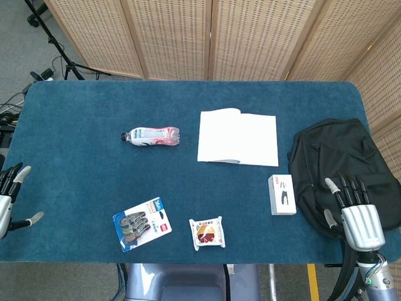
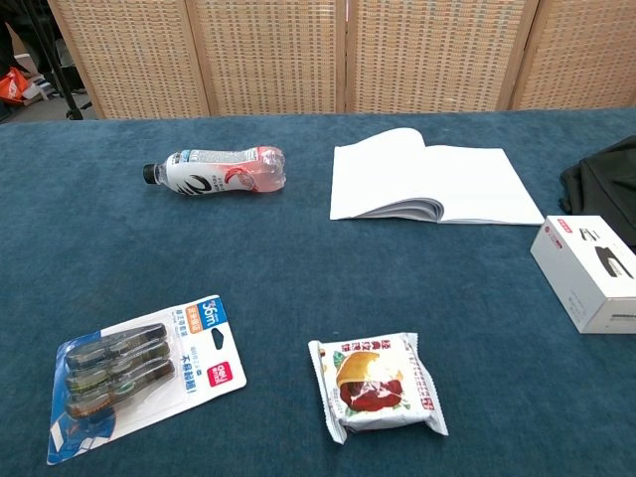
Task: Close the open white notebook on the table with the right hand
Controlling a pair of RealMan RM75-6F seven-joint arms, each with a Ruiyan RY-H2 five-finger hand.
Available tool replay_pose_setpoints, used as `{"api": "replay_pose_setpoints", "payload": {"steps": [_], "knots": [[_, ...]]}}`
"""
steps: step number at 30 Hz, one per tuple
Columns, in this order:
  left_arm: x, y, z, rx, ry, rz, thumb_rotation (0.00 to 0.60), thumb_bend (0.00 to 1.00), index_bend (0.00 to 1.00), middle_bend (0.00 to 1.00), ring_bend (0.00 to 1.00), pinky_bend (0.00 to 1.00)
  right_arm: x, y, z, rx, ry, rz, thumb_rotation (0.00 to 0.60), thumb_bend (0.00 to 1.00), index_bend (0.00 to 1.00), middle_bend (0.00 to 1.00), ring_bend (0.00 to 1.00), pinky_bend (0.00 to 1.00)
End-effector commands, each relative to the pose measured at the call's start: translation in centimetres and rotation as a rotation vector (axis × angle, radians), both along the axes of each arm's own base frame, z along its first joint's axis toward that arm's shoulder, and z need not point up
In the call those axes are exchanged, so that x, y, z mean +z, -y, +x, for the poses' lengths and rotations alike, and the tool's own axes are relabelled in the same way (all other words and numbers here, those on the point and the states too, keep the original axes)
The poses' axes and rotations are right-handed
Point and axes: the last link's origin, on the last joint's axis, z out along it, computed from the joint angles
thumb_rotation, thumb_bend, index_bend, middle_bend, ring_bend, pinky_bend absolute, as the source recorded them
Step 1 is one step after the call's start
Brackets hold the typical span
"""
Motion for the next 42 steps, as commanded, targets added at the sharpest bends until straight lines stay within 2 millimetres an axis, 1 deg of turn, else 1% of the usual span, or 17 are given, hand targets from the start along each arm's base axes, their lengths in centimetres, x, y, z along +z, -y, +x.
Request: {"api": "replay_pose_setpoints", "payload": {"steps": [1,3,7,10,13,17,20,23,26,31,36,37,42], "knots": [[0.0,-0.1,-0.1,0.002,0.001,-0.003,0.552,0.07,0.0,0.0,0.0,0.08,0.1,0.4,0.7,0.006,-0.01,-0.008,0.6,0.41,0.11,0.0,0.0,0.0],[0.0,-0.1,-0.1,0.002,0.003,-0.003,0.552,0.07,0.0,0.0,0.0,0.08,0.1,0.5,1.5,0.011,-0.02,-0.008,0.6,0.41,0.11,0.0,0.0,0.0],[0.1,-0.1,0.0,-0.004,0.006,-0.002,0.552,0.07,0.0,0.0,0.0,0.08,-0.4,1.1,3.6,0.036,-0.036,0.003,0.6,0.41,0.11,0.0,0.0,0.0],[0.1,0.0,0.1,-0.013,0.007,0.002,0.553,0.07,0.0,0.0,0.0,0.08,-1.2,1.6,5.5,0.052,-0.054,0.021,0.6,0.4,0.11,0.0,0.0,0.0],[0.2,0.1,0.1,-0.016,0.01,0.004,0.552,0.07,0.0,0.0,0.0,0.08,-2.3,2.3,7.9,0.078,-0.068,0.037,0.6,0.37,0.11,0.0,0.0,0.0],[0.2,0.1,0.1,-0.014,0.015,0.005,0.553,0.07,0.0,0.0,0.0,0.08,-3.6,2.9,10.2,0.089,-0.087,0.061,0.6,0.34,0.1,0.0,0.0,0.0],[0.3,0.1,0.1,-0.016,0.02,0.004,0.553,0.07,0.0,0.0,0.0,0.08,-5.1,3.6,12.3,0.087,-0.114,0.085,0.6,0.34,0.09,0.0,0.0,0.0],[0.3,0.1,0.1,-0.02,0.022,0.001,0.552,0.07,0.0,0.0,0.0,0.08,-6.3,4.3,13.8,0.082,-0.128,0.109,0.6,0.34,0.09,0.0,0.0,0.0],[0.3,0.1,0.2,-0.027,0.025,-0.002,0.552,0.07,0.0,0.0,0.0,0.08,-7.9,5.4,15.2,0.073,-0.126,0.141,0.6,0.34,0.09,0.0,0.0,0.0],[0.2,0.1,0.2,-0.03,0.029,-0.006,0.552,0.07,0.0,0.0,0.0,0.08,-9.7,6.9,16.6,0.062,-0.107,0.174,0.6,0.34,0.09,0.0,0.0,0.0],[0.2,0.1,0.1,-0.03,0.036,-0.011,0.552,0.07,0.0,0.0,0.0,0.08,-12.1,8.7,18.4,0.059,-0.116,0.207,0.6,0.34,0.09,0.0,0.0,0.0],[0.2,0.0,0.1,-0.029,0.04,-0.013,0.552,0.07,0.0,0.0,0.0,0.08,-13.2,9.3,19.0,0.051,-0.121,0.226,0.6,0.34,0.09,0.0,0.0,0.0],[0.4,0.0,0.1,-0.031,0.055,-0.016,0.552,0.07,0.0,0.0,0.0,0.08,-15.8,10.5,20.7,0.009,-0.114,0.235,0.6,0.34,0.09,0.0,0.0,0.0]]}}
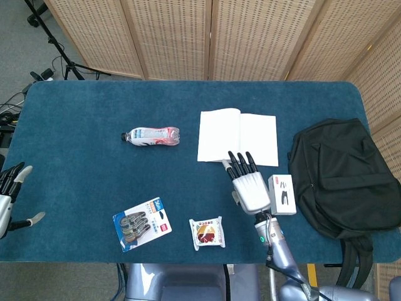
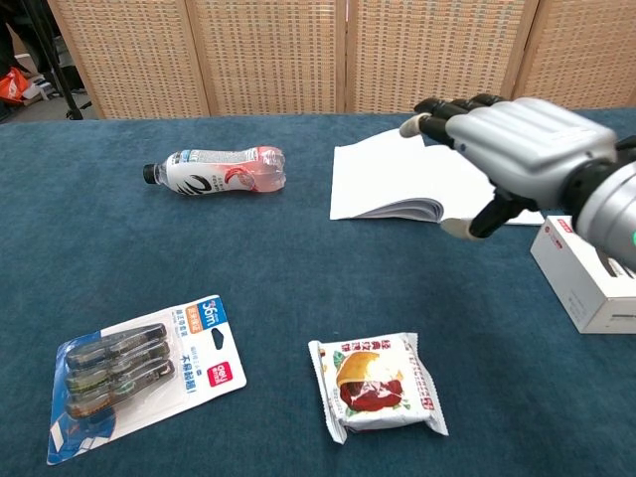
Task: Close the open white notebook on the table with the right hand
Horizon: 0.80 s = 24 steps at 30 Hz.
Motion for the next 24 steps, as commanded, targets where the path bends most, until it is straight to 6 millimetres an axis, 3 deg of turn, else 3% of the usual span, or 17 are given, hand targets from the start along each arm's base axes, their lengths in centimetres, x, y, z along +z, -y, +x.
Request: {"api": "replay_pose_setpoints", "payload": {"steps": [1,8,15,18,24], "knots": [[0.1,0.1,0.0,-0.001,0.007,-0.002,0.552,0.07,0.0,0.0,0.0,0.08,-2.3,1.3,1.8,-0.011,-0.009,-0.004,0.6,0.34,0.09,0.0,0.0,0.0],[0.2,0.0,-0.1,-0.002,0.02,-0.01,0.551,0.07,0.0,0.0,0.0,0.08,-4.6,2.9,2.6,-0.037,-0.013,-0.039,0.6,0.34,0.09,0.0,0.0,0.0],[-0.3,-0.2,-0.1,-0.002,0.021,-0.034,0.552,0.07,0.0,0.0,0.0,0.08,-5.1,4.8,1.8,-0.069,-0.021,-0.07,0.6,0.34,0.06,0.0,0.0,0.0],[-0.5,-0.2,-0.1,-0.003,0.018,-0.043,0.553,0.07,0.0,0.0,0.0,0.08,-5.3,5.3,1.5,-0.061,-0.013,-0.084,0.6,0.31,0.0,0.0,0.0,0.0],[-0.7,-0.3,0.0,-0.004,0.016,-0.05,0.552,0.07,0.0,0.0,0.0,0.08,-5.5,5.8,1.3,-0.05,-0.004,-0.093,0.6,0.26,0.0,0.0,0.0,0.0]]}}
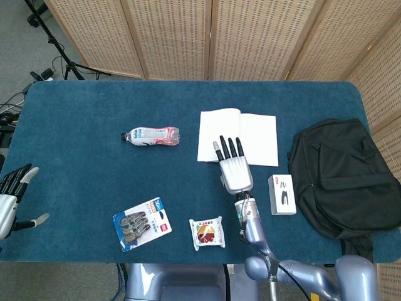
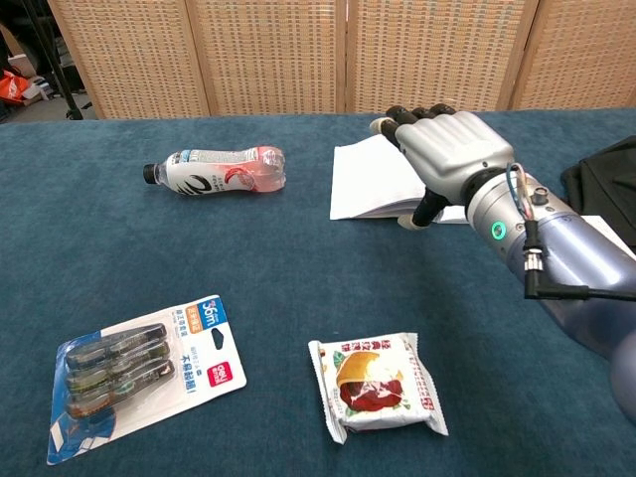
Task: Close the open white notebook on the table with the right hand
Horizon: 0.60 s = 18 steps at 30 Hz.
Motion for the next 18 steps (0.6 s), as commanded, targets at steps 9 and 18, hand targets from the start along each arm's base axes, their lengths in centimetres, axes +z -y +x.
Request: {"api": "replay_pose_setpoints", "payload": {"steps": [9,18], "knots": [[-0.3,0.0,0.1,-0.005,-0.003,-0.011,0.552,0.07,0.0,0.0,0.0,0.08,-1.2,0.9,-0.1,-0.019,0.003,0.02,0.6,0.26,0.0,0.0,0.0,0.0],[-0.5,-0.2,0.0,0.0,-0.002,-0.021,0.553,0.07,0.0,0.0,0.0,0.08,-1.9,1.7,0.3,-0.02,0.004,0.026,0.6,0.26,0.0,0.0,0.0,0.0]]}}
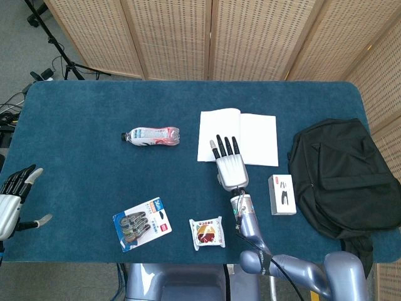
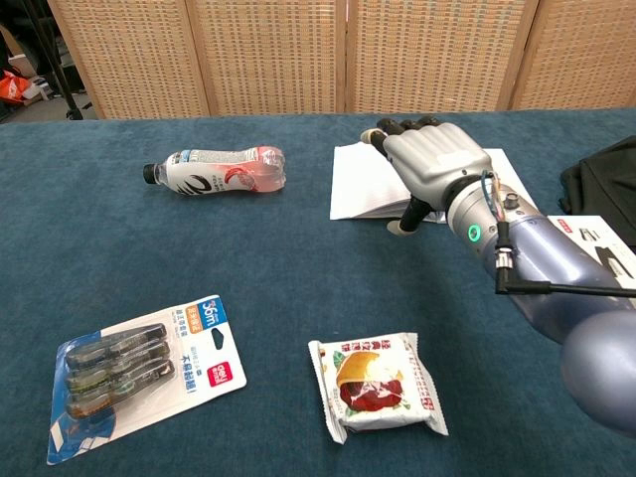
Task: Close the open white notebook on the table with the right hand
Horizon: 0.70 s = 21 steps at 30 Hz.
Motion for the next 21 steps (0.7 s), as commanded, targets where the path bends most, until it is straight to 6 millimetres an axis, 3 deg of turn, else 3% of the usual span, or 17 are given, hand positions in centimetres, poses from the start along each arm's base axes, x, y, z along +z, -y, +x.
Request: {"api": "replay_pose_setpoints", "payload": {"steps": [1,21], "knots": [[-0.1,-0.1,-0.1,0.004,0.002,-0.004,0.553,0.07,0.0,0.0,0.0,0.08,-0.3,0.4,0.2,-0.003,0.001,0.004,0.6,0.26,0.0,0.0,0.0,0.0],[-1.1,-0.8,-0.6,0.028,-0.01,-0.046,0.553,0.07,0.0,0.0,0.0,0.08,-1.7,3.8,-0.8,-0.049,-0.026,0.026,0.6,0.26,0.0,0.0,0.0,0.0]]}}
